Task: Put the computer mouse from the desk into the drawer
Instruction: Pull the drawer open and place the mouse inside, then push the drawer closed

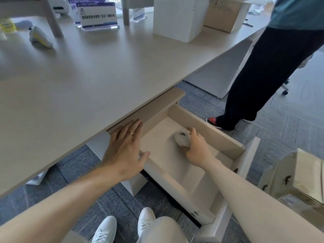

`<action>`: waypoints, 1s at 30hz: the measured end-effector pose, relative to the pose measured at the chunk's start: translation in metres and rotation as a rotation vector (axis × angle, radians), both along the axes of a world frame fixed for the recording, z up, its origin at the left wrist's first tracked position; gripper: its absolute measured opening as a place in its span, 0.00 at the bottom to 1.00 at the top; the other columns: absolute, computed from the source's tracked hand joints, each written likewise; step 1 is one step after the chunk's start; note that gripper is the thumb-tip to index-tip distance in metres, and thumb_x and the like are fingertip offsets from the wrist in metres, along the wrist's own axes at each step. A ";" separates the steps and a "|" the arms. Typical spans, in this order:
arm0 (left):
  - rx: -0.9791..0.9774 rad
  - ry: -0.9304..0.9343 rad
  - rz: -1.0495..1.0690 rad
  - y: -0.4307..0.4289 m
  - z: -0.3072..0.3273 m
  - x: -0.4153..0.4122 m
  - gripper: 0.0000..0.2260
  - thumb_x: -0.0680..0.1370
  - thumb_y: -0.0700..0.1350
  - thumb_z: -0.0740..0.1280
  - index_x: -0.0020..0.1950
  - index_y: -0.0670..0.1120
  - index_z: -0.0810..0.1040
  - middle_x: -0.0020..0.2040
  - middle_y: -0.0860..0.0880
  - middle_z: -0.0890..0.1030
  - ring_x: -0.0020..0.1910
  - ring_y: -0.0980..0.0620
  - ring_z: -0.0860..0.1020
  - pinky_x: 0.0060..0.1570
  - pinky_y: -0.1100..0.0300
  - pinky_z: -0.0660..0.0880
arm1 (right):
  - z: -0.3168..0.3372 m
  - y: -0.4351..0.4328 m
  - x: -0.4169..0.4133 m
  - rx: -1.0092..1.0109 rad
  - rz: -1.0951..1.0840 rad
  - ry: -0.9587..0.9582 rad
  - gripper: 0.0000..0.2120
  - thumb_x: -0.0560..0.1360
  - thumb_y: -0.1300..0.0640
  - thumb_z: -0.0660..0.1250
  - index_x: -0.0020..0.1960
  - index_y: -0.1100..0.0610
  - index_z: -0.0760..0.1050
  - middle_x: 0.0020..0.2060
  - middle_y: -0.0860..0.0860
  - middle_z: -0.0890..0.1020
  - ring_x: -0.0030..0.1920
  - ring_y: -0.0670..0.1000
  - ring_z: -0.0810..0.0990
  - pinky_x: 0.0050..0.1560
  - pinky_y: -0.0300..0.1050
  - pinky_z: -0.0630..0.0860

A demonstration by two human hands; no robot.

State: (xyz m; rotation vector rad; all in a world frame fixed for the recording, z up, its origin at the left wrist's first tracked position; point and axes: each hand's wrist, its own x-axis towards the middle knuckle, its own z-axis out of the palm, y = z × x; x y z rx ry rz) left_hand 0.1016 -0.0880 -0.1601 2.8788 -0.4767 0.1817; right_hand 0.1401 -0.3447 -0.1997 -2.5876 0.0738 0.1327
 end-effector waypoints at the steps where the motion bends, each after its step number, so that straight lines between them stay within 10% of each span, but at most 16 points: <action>1: -0.001 -0.006 -0.001 0.000 0.000 0.000 0.39 0.77 0.62 0.59 0.82 0.44 0.49 0.83 0.47 0.52 0.81 0.50 0.50 0.77 0.50 0.47 | -0.005 0.001 0.002 0.001 0.013 -0.001 0.35 0.71 0.60 0.69 0.75 0.60 0.60 0.64 0.62 0.75 0.65 0.64 0.73 0.63 0.54 0.71; 21: 0.022 -0.051 0.020 0.000 -0.005 0.001 0.38 0.76 0.60 0.62 0.80 0.43 0.57 0.82 0.46 0.60 0.80 0.48 0.56 0.74 0.51 0.53 | -0.033 0.002 0.003 -0.010 0.027 -0.045 0.35 0.71 0.59 0.71 0.75 0.58 0.63 0.65 0.62 0.73 0.63 0.65 0.73 0.61 0.54 0.71; 30: 0.032 -0.010 0.016 -0.001 0.000 -0.001 0.39 0.77 0.61 0.60 0.81 0.44 0.52 0.83 0.46 0.55 0.81 0.49 0.52 0.76 0.49 0.52 | 0.041 -0.036 -0.014 -0.133 -0.081 -0.121 0.39 0.72 0.39 0.68 0.77 0.54 0.61 0.72 0.55 0.69 0.71 0.59 0.67 0.70 0.59 0.67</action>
